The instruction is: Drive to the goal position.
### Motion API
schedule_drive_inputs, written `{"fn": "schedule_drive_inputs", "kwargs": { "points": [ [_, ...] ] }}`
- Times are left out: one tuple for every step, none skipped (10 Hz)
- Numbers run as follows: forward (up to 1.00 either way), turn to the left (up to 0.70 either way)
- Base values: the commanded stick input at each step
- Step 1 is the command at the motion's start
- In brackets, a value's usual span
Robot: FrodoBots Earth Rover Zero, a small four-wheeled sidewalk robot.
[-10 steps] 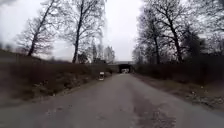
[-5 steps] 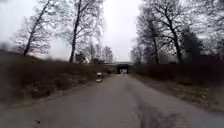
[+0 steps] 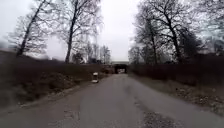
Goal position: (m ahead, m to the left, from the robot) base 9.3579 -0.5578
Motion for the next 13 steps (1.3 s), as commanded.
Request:
{"fn": "schedule_drive_inputs", "kwargs": {
  "points": [
    [1.00,0.00],
    [1.00,0.00],
    [1.00,0.00],
    [1.00,0.00],
    [1.00,0.00],
    [1.00,0.00],
    [1.00,0.00],
    [1.00,0.00],
    [1.00,0.00],
    [1.00,0.00],
    [1.00,0.00],
    [1.00,0.00],
    [1.00,0.00]
  ]
}}
